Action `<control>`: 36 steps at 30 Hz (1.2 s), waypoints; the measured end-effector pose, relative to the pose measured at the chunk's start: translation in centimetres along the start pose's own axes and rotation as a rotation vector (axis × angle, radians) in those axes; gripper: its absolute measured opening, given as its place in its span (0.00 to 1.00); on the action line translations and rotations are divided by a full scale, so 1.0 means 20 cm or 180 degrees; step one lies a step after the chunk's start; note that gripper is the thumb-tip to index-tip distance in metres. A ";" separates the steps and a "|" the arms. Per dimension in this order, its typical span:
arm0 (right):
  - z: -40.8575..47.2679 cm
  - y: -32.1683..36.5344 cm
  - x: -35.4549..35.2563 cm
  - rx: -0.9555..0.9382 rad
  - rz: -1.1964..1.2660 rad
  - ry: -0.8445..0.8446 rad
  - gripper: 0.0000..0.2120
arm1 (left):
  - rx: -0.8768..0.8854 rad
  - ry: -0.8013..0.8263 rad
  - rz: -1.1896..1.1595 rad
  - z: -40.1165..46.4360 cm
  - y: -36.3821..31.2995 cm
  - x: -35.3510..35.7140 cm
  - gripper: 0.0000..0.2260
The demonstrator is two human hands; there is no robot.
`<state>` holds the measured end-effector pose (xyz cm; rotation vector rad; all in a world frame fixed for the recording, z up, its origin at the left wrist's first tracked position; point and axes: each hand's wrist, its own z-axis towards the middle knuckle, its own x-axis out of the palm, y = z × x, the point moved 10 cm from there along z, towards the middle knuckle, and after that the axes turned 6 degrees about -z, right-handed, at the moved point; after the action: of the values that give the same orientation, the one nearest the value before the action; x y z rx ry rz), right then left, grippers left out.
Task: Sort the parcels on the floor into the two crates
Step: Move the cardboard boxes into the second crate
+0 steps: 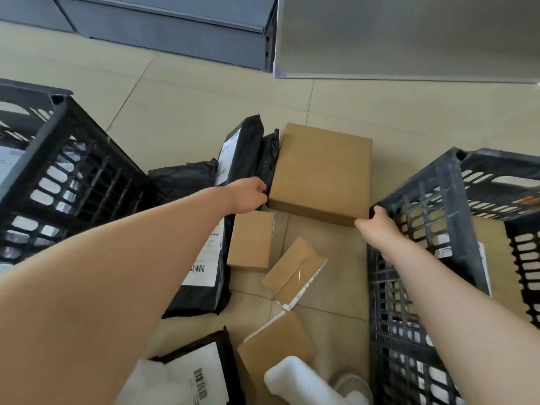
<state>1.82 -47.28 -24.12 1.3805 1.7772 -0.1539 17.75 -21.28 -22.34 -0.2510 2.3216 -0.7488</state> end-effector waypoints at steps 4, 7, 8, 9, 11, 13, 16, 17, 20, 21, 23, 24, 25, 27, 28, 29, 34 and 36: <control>0.06 -0.08 0.05 0.0088 0.0094 0.0073 0.34 | -0.0234 -0.0069 -0.0248 0.10 0.01 0.09 0.06; 0.09 -0.11 0.10 0.0065 0.0243 0.0178 0.35 | -0.0347 -0.0162 -0.0597 0.14 0.04 0.16 0.19; 0.09 -0.12 0.12 0.0086 0.0345 0.0196 0.36 | -0.0389 -0.0162 -0.0676 0.15 0.05 0.17 0.21; 0.09 -0.13 0.14 0.0128 0.0503 0.0190 0.37 | -0.0423 -0.0151 -0.0761 0.15 0.06 0.19 0.22; 0.08 -0.13 0.18 0.0190 0.0904 0.0123 0.38 | -0.0505 -0.0116 -0.0952 0.14 0.06 0.21 0.21; 0.08 -0.12 0.20 0.0253 0.1164 0.0034 0.38 | -0.0538 -0.0110 -0.1064 0.15 0.07 0.23 0.19; 0.08 -0.11 0.19 0.0285 0.1181 -0.0104 0.37 | -0.0484 -0.0116 -0.1024 0.15 0.07 0.24 0.12; 0.08 -0.12 0.18 0.0261 0.1127 -0.0171 0.35 | -0.0464 -0.0124 -0.1070 0.15 0.06 0.24 0.12; 0.06 -0.14 0.17 0.0237 0.1029 -0.0313 0.34 | -0.0480 -0.0115 -0.1229 0.14 0.06 0.24 0.09; 0.05 -0.16 0.18 0.0281 0.1085 -0.0335 0.34 | -0.0531 -0.0121 -0.1227 0.15 0.07 0.24 0.05; 0.03 -0.20 0.20 0.0380 0.1292 -0.0365 0.34 | -0.0633 -0.0203 -0.1136 0.16 0.08 0.22 0.10; 0.03 -0.20 0.21 0.0400 0.1382 -0.0384 0.33 | -0.0634 -0.0257 -0.1087 0.16 0.08 0.21 0.13; 0.02 -0.21 0.21 0.0398 0.1431 -0.0430 0.33 | -0.0625 -0.0308 -0.1065 0.16 0.07 0.19 0.14; -0.01 -0.21 0.20 0.0345 0.1440 -0.0551 0.32 | -0.0623 -0.0339 -0.1155 0.15 0.07 0.16 0.14; -0.01 -0.20 0.19 0.0287 0.1445 -0.0613 0.31 | -0.0622 -0.0375 -0.1257 0.15 0.07 0.15 0.13; -0.02 -0.19 0.18 0.0221 0.1463 -0.0658 0.31 | -0.0621 -0.0419 -0.1370 0.14 0.07 0.13 0.12; -0.07 -0.07 0.05 -0.0160 0.1770 -0.0893 0.28 | -0.0310 -0.0706 -0.1983 0.07 0.00 0.03 0.14; -0.10 -0.01 -0.03 -0.0407 0.1836 -0.1058 0.26 | -0.0204 -0.0766 -0.2220 0.05 -0.03 -0.02 0.07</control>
<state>0.64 -46.67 -22.61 1.6084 1.0526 0.0415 18.66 -22.04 -22.28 -1.1515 2.0173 -0.9043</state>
